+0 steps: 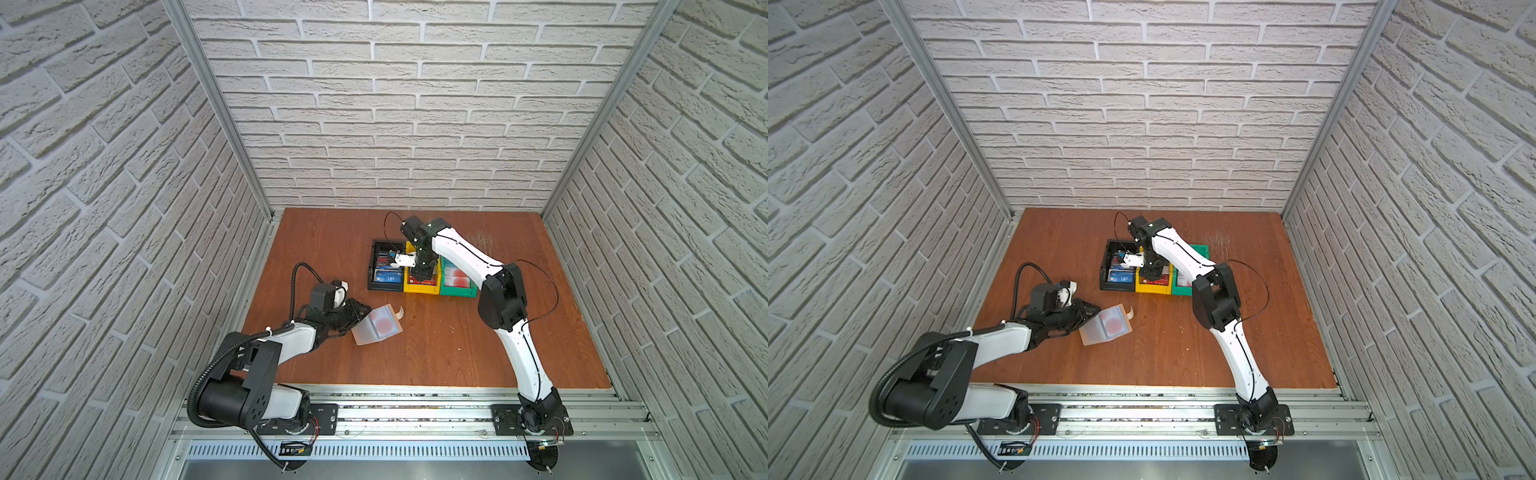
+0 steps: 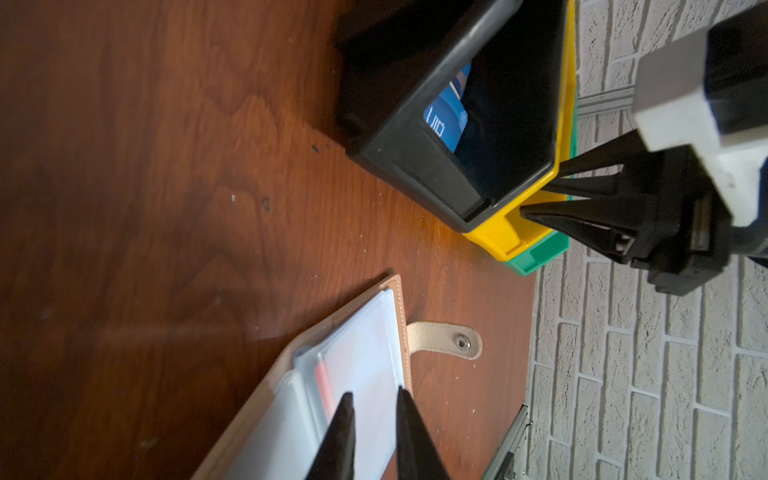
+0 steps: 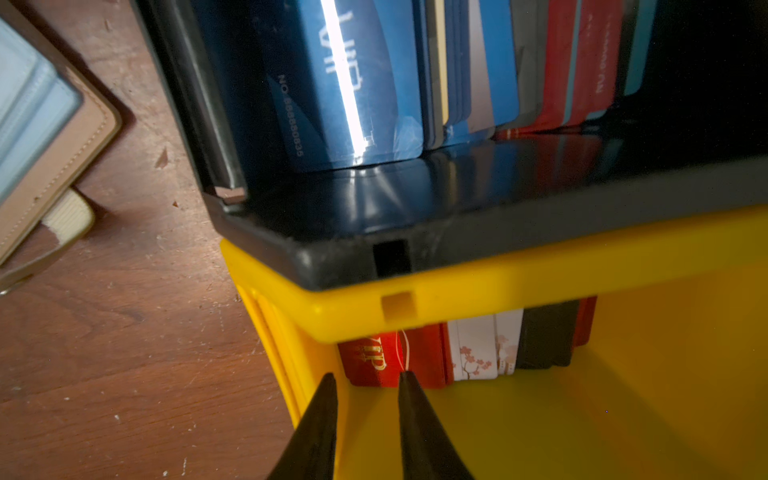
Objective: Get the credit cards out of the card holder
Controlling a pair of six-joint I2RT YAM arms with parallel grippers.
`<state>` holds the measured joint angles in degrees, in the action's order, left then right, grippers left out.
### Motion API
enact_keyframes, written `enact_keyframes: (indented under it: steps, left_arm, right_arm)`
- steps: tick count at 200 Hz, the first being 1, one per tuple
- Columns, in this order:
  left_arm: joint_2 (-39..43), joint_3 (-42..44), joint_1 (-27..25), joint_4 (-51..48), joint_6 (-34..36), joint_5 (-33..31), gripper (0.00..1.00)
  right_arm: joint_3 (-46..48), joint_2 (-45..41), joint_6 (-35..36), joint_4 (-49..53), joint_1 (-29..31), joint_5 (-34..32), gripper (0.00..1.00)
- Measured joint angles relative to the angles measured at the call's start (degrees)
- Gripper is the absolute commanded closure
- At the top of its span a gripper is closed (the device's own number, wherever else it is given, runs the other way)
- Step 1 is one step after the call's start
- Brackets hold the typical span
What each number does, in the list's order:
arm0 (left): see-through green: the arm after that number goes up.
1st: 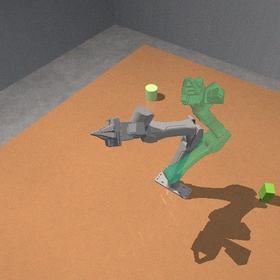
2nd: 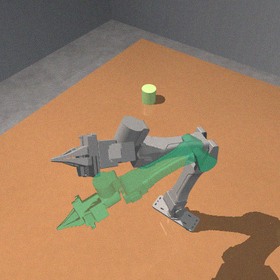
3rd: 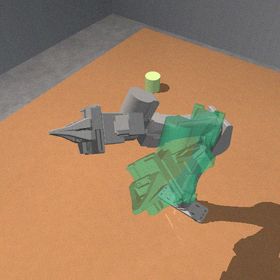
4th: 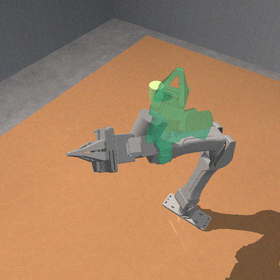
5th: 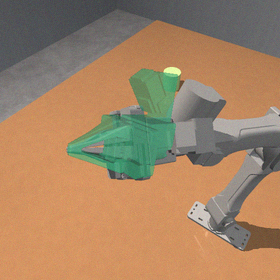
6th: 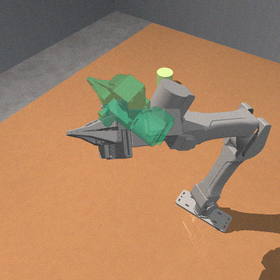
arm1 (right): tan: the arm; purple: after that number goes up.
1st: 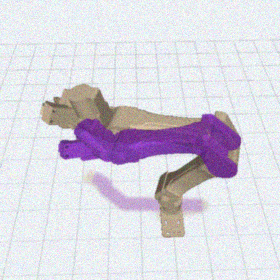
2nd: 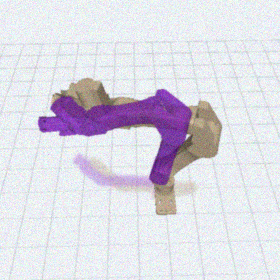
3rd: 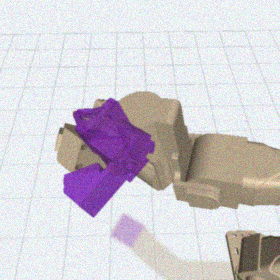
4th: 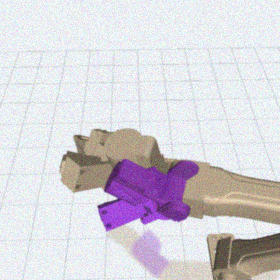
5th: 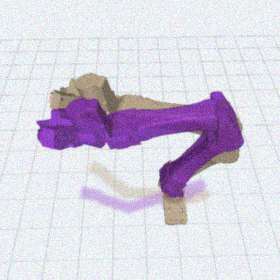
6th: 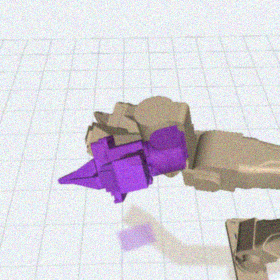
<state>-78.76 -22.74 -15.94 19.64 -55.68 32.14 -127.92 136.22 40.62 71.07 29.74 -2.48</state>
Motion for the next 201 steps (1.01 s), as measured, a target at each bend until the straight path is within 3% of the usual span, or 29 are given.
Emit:
enact_keyframes:
  steps: [67,142,169,201]
  left_arm:
    - [2.36,0.31,0.00,-1.62,0.33,-0.22,0.81]
    - [15.04,0.37,0.55,-13.62,2.12,-2.56,0.82]
    - [17.05,0.59,0.85,-16.09,2.54,-3.69,0.83]
    - [15.45,1.73,1.20,-17.07,2.58,-4.28,0.83]
  right_arm:
    - [1.42,-1.90,-7.15,-5.68,-0.61,0.35,0.80]
    - [27.74,-29.09,-23.58,-21.18,0.81,28.04,0.86]
    - [35.63,-29.83,-30.38,-27.50,4.63,32.92,0.87]
    - [40.65,-23.89,-36.96,-32.22,8.83,35.74,0.93]
